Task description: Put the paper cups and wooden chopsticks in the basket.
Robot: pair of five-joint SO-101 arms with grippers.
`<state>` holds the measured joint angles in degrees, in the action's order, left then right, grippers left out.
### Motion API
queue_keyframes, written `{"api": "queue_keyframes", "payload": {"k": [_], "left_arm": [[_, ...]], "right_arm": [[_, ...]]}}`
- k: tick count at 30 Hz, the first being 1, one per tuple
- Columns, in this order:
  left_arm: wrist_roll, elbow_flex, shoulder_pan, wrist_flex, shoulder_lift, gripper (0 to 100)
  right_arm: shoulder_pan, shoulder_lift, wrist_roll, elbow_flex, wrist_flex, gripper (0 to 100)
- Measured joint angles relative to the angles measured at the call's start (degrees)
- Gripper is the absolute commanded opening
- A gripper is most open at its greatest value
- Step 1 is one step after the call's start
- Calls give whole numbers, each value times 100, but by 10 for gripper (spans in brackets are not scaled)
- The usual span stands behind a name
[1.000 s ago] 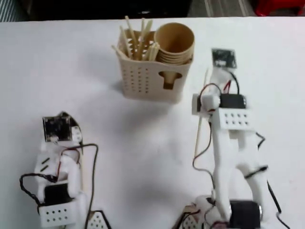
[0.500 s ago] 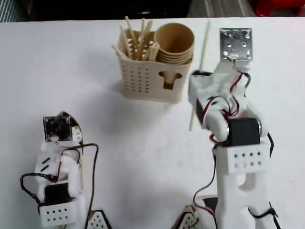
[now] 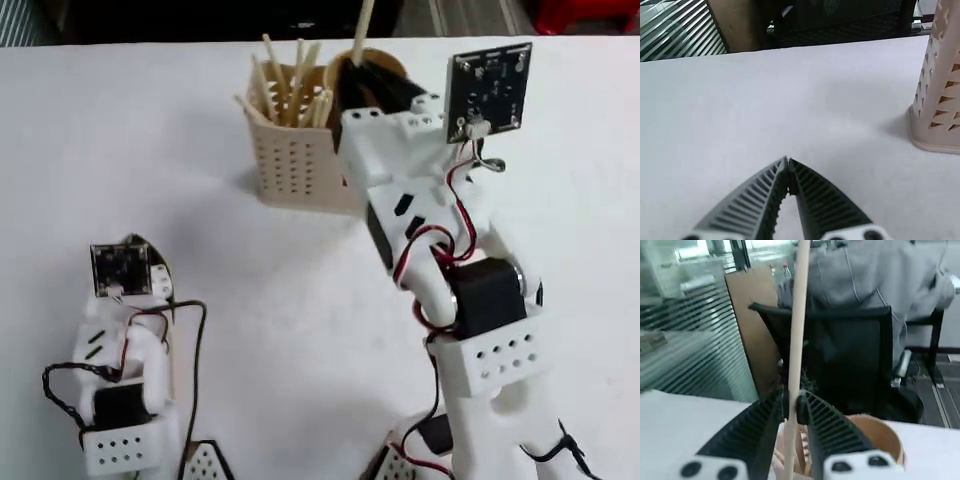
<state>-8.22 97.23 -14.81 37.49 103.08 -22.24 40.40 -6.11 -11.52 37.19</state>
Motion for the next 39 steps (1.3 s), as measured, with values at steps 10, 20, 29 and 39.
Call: {"api": "queue_keyframes", "payload": {"k": [10, 20, 29, 39], "left_arm": [[0, 0, 0, 0, 0, 24], [0, 0, 0, 0, 0, 24], [0, 0, 0, 0, 0, 24], [0, 0, 0, 0, 0, 24]], "right_arm": [[-88, -1064, 0, -501, -2629, 18], [-97, -2646, 475, -510, -4281, 18], [-97, -3341, 730, -668, -4387, 142], [-132, -2391, 730, -818, -2488, 46]]}}
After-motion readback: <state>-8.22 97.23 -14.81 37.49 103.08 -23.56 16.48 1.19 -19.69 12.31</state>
